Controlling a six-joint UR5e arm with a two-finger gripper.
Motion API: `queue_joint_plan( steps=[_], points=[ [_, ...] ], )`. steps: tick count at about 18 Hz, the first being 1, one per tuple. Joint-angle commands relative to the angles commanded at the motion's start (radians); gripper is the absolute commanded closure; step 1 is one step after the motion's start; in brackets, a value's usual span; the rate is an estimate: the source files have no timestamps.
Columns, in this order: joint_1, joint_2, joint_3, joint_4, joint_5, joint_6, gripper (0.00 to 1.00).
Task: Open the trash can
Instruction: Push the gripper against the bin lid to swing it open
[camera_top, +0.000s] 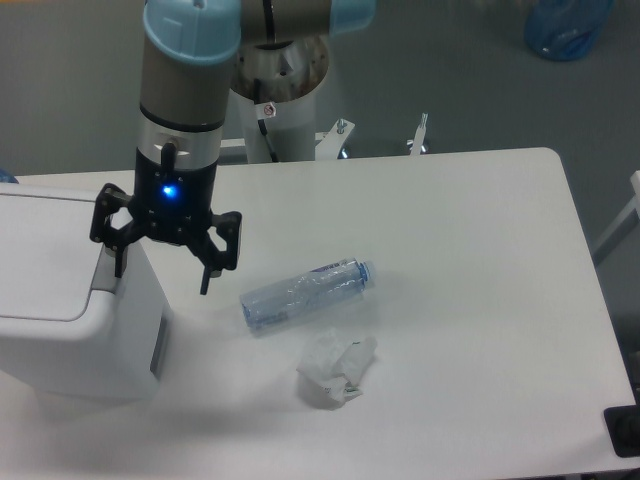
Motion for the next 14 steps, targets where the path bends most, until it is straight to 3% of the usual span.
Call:
queue_joint_plan(
  steps=[14],
  points=[
    [-0.009,0.009,-0.025,0.014,0.005,0.002,0.0]
  ],
)
